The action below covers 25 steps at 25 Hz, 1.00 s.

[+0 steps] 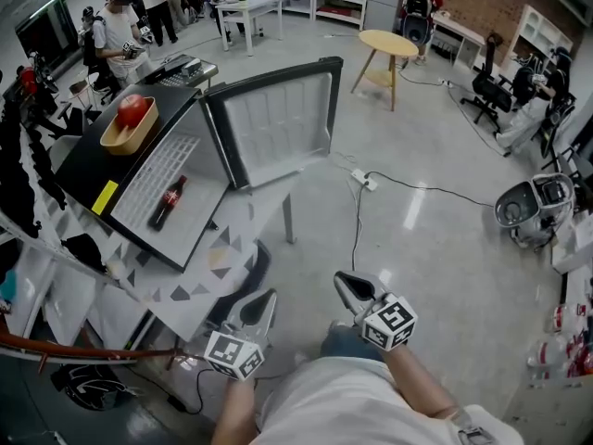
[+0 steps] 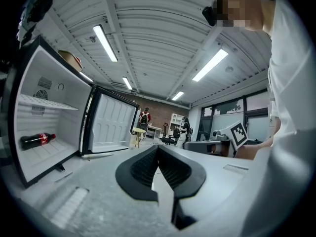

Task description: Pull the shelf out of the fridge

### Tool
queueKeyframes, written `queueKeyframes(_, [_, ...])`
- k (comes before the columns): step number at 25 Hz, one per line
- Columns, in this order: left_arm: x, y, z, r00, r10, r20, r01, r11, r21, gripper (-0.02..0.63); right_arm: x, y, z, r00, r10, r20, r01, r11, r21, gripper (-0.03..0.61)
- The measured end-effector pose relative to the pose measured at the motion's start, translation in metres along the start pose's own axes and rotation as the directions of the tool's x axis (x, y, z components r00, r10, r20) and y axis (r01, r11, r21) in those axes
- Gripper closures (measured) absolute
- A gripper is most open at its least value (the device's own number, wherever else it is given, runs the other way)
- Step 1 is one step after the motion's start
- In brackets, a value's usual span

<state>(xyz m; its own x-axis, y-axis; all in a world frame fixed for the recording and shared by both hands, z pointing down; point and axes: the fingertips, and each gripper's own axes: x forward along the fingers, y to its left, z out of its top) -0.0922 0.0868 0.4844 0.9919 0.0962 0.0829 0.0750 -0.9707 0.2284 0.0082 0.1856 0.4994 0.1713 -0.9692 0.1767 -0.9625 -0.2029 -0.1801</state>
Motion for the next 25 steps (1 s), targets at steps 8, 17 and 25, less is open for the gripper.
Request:
queueKeyframes(8, [0.034, 0.023, -0.003, 0.999, 0.01, -0.031, -0.01, 1.0, -0.001, 0.607, 0.032, -0.028, -0.001, 1.0, 0.028, -0.014, -0.028, 1.0, 0.006, 0.574])
queueKeyframes(17, [0.109, 0.054, 0.005, 0.998, 0.031, -0.06, -0.032, 0.999, -0.016, 0.607, 0.076, -0.096, 0.017, 0.998, 0.063, -0.027, -0.062, 0.998, 0.027, 0.574])
queueKeyframes(25, [0.172, 0.082, 0.013, 0.993, 0.099, -0.068, -0.1, 0.995, -0.012, 0.607, 0.11, -0.155, 0.033, 0.992, 0.124, -0.028, -0.123, 0.992, 0.03, 0.574])
